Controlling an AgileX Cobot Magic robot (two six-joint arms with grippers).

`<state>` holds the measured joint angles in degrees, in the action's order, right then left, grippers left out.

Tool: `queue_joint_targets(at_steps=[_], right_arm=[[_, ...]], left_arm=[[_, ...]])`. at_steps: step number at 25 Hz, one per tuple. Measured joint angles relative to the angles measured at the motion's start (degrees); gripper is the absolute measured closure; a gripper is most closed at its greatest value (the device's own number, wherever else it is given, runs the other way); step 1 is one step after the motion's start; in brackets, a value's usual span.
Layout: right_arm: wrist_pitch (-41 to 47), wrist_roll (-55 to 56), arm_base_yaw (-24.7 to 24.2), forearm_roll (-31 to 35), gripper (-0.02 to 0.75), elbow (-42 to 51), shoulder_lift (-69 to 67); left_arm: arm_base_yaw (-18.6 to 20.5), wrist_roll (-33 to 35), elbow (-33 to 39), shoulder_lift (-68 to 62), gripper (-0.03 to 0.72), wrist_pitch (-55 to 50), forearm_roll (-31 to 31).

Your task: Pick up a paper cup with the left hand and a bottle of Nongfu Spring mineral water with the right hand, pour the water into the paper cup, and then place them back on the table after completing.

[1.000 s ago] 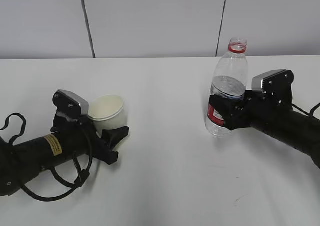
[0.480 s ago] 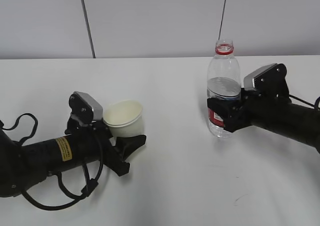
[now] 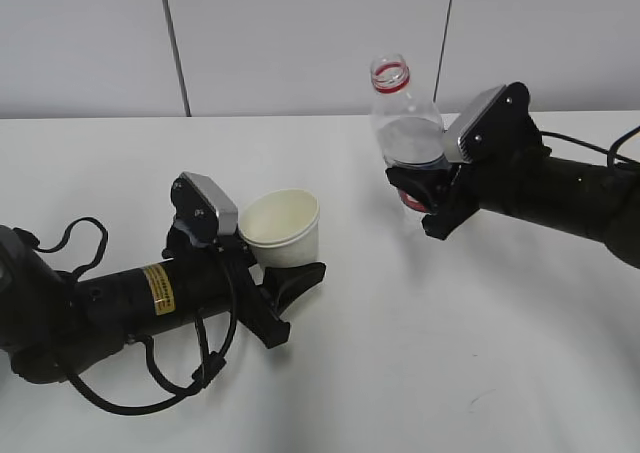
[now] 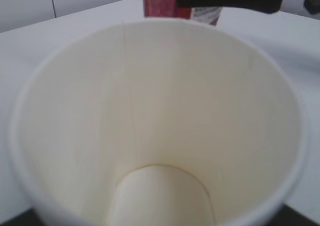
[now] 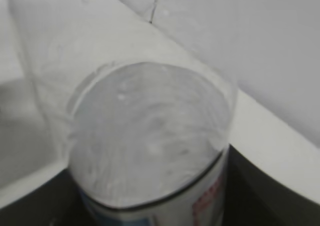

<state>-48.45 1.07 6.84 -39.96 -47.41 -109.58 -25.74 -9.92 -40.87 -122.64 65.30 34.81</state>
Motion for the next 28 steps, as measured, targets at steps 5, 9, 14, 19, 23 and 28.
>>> queue_joint_targets(at_steps=[5,9,14,19,23,28], right_arm=[[4.6,-7.7,1.3,-2.0,0.306,-4.6,0.1],[8.4,-13.3,1.5,-4.3,0.306,-6.6,0.1],[10.1,-19.3,1.5,-5.3,0.306,-7.6,0.1],[10.1,-25.8,1.5,-5.9,0.306,-8.1,0.1],[10.1,-29.8,1.5,-6.0,0.306,-8.1,0.1],[10.1,-31.4,1.5,-6.1,0.306,-8.1,0.1]], left_arm=[[0.0,0.0,0.0,0.0,0.308,-0.1,0.0],[0.0,0.0,0.0,0.0,0.308,-0.1,0.1],[-0.3,0.0,0.0,0.0,0.309,-0.1,0.2],[-0.4,0.0,0.0,-0.4,0.309,-0.1,0.3],[-0.5,0.0,0.0,-0.5,0.309,-0.1,1.3],[-0.5,0.0,0.0,-0.5,0.309,-0.1,3.2]])
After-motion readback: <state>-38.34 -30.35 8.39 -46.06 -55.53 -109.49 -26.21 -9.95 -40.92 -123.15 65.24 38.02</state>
